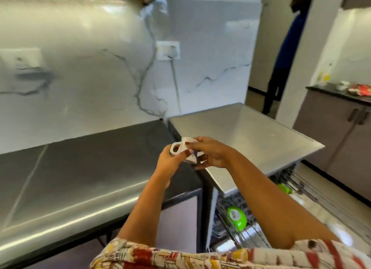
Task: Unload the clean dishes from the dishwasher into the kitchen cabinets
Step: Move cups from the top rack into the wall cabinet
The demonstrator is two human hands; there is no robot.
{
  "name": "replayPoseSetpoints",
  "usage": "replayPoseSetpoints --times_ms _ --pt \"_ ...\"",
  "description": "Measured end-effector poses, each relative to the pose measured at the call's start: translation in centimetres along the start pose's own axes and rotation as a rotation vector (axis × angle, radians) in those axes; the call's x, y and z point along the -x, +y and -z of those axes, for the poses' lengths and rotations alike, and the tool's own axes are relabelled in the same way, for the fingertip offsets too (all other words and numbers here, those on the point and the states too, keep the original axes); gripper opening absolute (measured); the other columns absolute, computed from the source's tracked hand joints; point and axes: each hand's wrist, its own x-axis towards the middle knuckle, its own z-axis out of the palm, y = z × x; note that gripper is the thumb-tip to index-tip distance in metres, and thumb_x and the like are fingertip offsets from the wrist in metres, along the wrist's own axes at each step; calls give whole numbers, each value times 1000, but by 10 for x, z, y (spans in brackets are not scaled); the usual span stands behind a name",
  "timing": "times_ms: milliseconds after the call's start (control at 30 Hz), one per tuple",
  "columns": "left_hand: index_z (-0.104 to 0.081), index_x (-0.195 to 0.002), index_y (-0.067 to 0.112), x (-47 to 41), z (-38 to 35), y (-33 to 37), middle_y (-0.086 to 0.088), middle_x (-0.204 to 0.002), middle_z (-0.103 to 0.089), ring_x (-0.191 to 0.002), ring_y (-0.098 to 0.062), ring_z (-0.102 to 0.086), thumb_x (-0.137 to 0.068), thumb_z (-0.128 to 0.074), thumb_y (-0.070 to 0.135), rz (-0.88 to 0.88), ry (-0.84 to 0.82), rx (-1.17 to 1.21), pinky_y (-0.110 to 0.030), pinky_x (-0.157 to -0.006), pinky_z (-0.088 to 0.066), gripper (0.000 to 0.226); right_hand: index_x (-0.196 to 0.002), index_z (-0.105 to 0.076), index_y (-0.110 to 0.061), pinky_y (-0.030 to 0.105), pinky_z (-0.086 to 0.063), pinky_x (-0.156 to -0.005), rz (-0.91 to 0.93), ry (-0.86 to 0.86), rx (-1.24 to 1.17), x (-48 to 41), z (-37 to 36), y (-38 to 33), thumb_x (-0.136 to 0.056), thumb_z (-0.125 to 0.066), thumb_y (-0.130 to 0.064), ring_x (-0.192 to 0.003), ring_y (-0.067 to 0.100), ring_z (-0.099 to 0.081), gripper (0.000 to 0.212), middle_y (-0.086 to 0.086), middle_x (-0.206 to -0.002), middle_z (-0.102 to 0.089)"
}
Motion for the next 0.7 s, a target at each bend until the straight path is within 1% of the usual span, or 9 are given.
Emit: replayPoseSetpoints --times_ms 67,133,200,233,333,400,467,600,700 --pt "-57 -113 14 -2 40 21 0 -87 -64 -62 -6 -56 -81 -71 32 -50 68 10 -15 -46 -43 40 -118 -58 -9 42 -58 -82 99 -21 42 -16 -29 -32 -91 -59 -35 -93 28 -64 37 12 -102 -64" --pt "-54 -112 14 -5 76 43 2 -87 -63 -60 -3 -59 -81 -71 28 -86 125 30 -10 -42 -43 39 -113 -60 -7 45 -55 -88 179 -36 53 -30 -55 -62 -91 -60 -35 -96 31 -65 36 15 -102 -66" --pt "-52 -114 16 -13 122 70 3 -89 -63 -67 -3 -59 -80 -72 27 -161 215 32 -6 -45 -43 41 -112 -60 -1 44 -56 -86 250 -53 52 -49 -85 -102 -90 -61 -33 -91 30 -66 39 15 -98 -66" --pt "-51 -115 19 -21 149 89 2 -92 -65 -71 -3 -59 -79 -72 29 -222 268 13 -7 -49 -44 43 -110 -60 -1 43 -57 -84 309 -64 67 -62 -98 -128 -89 -62 -33 -87 28 -66 38 14 -96 -66" --pt "-49 -118 24 -38 221 152 3 -99 -66 -84 -5 -61 -79 -68 39 -384 420 -81 -20 -68 -49 45 -108 -63 -5 38 -59 -80 496 -108 78 -91 -123 -205 -87 -64 -34 -74 16 -67 36 11 -96 -69" --pt "-50 -115 23 -49 269 202 5 -95 -67 -84 -9 -60 -81 -68 33 -524 527 -72 -25 -73 -48 39 -110 -64 -6 36 -59 -79 618 -103 27 -109 -137 -262 -87 -65 -31 -68 11 -66 33 10 -96 -69" --pt "-54 -107 22 -57 305 243 5 -89 -68 -81 -13 -59 -83 -68 26 -635 604 -71 -29 -72 -48 28 -111 -64 -7 34 -59 -75 730 -81 -50 -120 -149 -312 -87 -65 -25 -75 17 -67 30 11 -97 -69" --pt "-56 -103 19 -83 362 306 1 -91 -66 -78 -14 -59 -87 -65 21 -751 631 -143 -30 -68 -50 19 -114 -62 -3 28 -56 -64 914 -43 -173 -146 -166 -397 -87 -66 -20 -80 21 -65 32 11 -95 -68" --pt "-58 -101 16 -108 378 334 -1 -95 -65 -86 -16 -61 -87 -64 14 -767 577 -183 -30 -71 -54 16 -115 -62 -6 28 -55 -66 975 71 -221 -170 -165 -438 -84 -69 -22 -87 24 -68 36 12 -101 -69"
